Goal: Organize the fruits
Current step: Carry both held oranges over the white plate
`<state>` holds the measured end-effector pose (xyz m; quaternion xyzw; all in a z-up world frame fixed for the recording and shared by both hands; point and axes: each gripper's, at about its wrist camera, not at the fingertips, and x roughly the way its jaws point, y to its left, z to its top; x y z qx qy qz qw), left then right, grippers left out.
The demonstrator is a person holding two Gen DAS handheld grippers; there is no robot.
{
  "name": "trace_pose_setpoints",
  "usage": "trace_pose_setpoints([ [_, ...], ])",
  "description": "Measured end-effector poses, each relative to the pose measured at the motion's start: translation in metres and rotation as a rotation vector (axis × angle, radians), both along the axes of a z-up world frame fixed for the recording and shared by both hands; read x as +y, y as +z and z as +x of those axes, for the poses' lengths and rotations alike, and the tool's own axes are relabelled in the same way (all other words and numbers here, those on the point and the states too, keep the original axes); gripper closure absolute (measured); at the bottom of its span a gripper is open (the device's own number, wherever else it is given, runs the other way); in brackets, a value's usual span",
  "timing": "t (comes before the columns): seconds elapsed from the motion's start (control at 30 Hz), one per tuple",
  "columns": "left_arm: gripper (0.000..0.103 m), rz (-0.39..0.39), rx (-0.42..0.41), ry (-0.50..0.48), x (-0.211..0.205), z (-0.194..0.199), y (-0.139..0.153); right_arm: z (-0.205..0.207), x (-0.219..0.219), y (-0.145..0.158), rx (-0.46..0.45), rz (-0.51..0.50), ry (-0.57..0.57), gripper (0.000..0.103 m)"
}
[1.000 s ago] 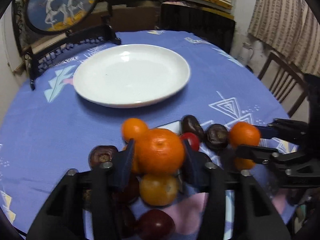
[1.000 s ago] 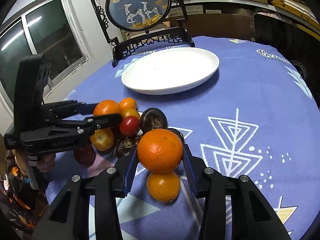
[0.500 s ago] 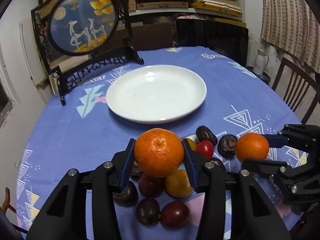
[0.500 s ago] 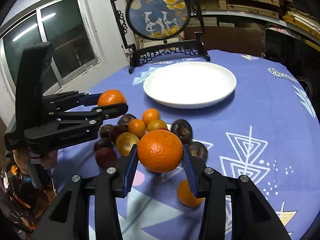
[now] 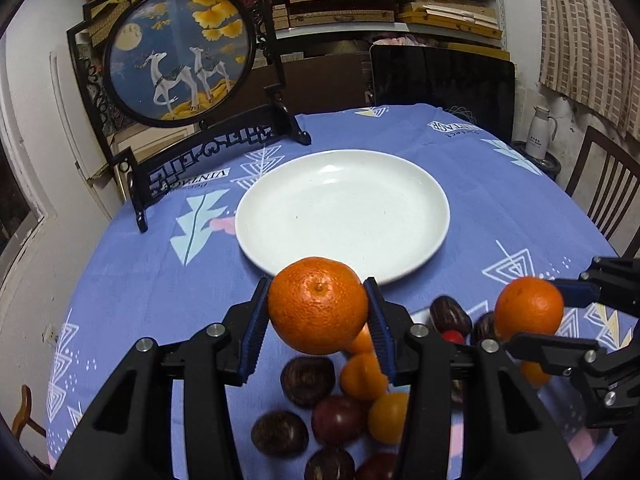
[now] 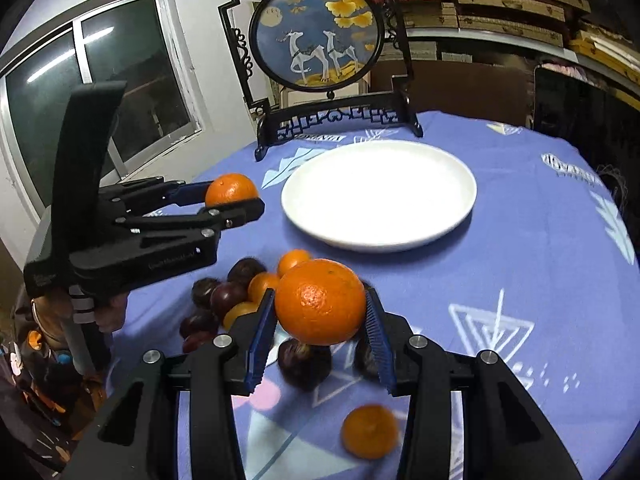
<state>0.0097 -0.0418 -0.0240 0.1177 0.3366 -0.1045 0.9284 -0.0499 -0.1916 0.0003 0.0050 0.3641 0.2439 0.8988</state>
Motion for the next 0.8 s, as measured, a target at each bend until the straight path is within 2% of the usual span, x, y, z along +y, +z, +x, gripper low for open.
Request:
trace_pose_setpoints([
  [0.43,0.058,0.037,-0.047,0.006,-0.011,0.039,0.014,0.043,-0.003,0.015,-0.032,-0.044,-0.016,0.059],
  [0.6,0.058,0.039,-0.034,-0.004,-0.011,0.056,0.014,0.056,-0.004,0.014,-0.028,-0.067,-0.012,0.059],
  [0.8,0.058,0.041,-0.009,0.037,0.004,0.084,0.012,0.076,-0.009,0.012,-0.012,-0.082,-0.013,0.059],
])
